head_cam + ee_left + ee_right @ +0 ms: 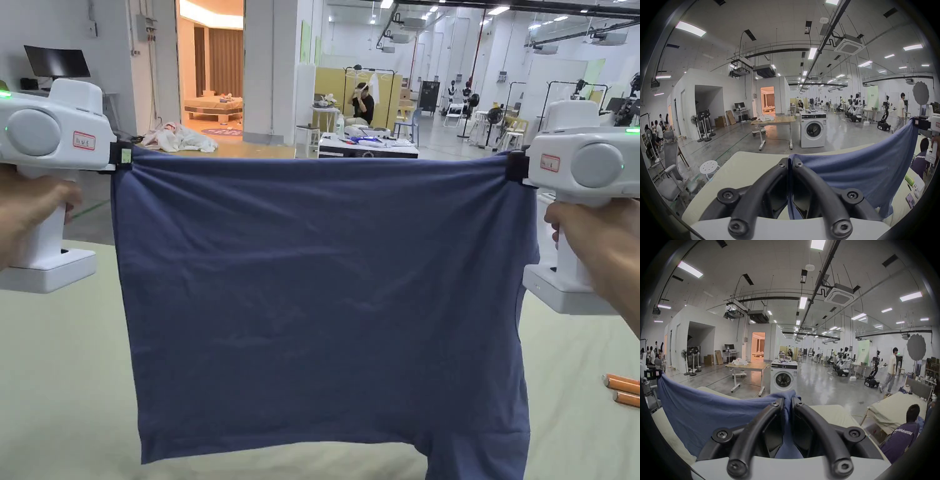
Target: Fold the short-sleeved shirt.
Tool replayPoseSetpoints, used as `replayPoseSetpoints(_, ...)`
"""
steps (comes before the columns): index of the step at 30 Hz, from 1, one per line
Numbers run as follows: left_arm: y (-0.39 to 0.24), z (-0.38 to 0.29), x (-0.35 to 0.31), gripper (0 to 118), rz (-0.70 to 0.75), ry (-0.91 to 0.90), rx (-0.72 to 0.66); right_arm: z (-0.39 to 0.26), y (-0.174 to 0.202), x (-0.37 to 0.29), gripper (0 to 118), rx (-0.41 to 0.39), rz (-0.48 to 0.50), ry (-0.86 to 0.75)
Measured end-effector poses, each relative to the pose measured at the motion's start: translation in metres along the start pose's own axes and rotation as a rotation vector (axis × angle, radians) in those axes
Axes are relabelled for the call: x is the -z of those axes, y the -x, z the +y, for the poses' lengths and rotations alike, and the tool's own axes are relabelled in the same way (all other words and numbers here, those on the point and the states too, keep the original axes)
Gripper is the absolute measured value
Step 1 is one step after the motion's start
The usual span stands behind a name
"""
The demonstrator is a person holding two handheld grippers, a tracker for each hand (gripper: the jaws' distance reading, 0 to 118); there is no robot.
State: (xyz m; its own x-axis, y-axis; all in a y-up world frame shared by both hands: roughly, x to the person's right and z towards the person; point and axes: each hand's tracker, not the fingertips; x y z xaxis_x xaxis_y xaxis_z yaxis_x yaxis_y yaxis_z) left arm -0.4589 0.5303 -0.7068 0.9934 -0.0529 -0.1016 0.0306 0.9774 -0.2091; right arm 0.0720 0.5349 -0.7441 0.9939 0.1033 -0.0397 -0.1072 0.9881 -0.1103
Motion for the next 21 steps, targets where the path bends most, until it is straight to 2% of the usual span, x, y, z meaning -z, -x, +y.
replayPoseSetpoints(13,-0.008,0.084,0.046,0,0.043,-0.095,0.024,0.063,-0.011,0.058,7,-0.034,-0.054,-0.095)
replayPoseSetpoints(21,-0.019,0.063,0.068,0,0.064,-0.099,0.044,0.036,-0.012,0.077,7,-0.022,-0.058,-0.100)
